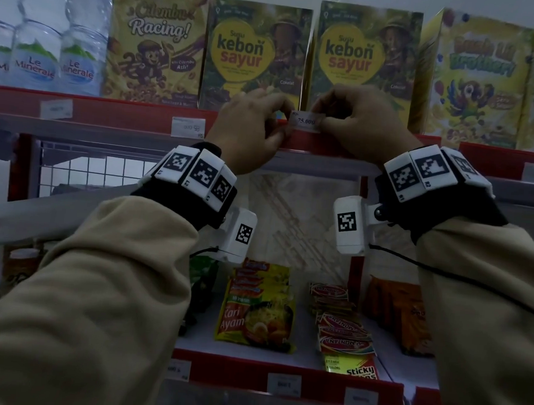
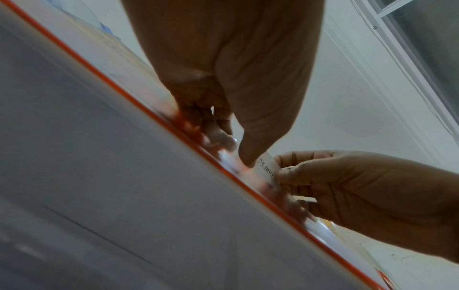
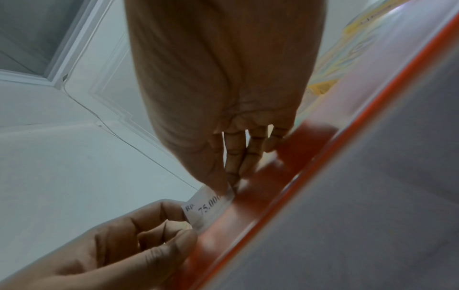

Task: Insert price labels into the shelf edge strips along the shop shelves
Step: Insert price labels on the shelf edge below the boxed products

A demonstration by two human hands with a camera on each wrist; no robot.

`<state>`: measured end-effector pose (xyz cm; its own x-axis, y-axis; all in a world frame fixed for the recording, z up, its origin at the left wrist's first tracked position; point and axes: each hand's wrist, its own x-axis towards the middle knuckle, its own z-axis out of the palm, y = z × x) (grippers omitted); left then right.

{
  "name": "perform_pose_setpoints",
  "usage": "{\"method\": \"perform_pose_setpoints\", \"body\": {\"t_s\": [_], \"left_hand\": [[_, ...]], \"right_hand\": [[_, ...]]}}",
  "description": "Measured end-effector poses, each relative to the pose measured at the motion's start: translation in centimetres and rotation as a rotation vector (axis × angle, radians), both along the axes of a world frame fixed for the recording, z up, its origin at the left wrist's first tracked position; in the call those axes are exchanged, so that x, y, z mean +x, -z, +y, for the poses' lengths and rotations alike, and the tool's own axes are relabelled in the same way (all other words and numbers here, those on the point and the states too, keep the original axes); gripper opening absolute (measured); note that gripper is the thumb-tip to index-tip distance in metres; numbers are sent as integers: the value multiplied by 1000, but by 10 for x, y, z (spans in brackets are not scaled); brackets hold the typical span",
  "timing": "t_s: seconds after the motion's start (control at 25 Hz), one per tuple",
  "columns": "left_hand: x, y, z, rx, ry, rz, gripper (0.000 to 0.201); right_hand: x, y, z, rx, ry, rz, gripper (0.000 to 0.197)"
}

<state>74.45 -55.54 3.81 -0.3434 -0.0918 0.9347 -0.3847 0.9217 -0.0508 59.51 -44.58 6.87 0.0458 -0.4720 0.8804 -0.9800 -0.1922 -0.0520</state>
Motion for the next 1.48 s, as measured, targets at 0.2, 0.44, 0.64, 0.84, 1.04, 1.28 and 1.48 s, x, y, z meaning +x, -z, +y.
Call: {"method": "perform_pose_setpoints", "body": {"t_s": [0.2, 0.44, 0.64, 0.84, 1.04, 1.28, 1.48], "left_hand": [[2, -2, -1, 44, -50, -41, 21], [4, -1, 3, 56, -41, -42, 20], [4, -2, 4, 72, -86, -65, 26], [4, 0, 9, 77, -117, -73, 25], [5, -3, 10, 96, -122, -102, 25], [6, -7, 11, 151, -64, -108, 24], [6, -5, 12, 135, -77, -89, 18]], "right_hand": [[6, -4, 3, 118, 78, 26, 12], [11, -4, 3, 169, 174, 79, 15], [7, -4, 3, 161, 131, 87, 15], [5, -4, 2, 155, 131, 116, 16], [3, -1, 1, 128, 106, 121, 8], [3, -9, 3, 190, 159, 176, 10], [1, -11, 3, 215, 159, 193, 9]]}}
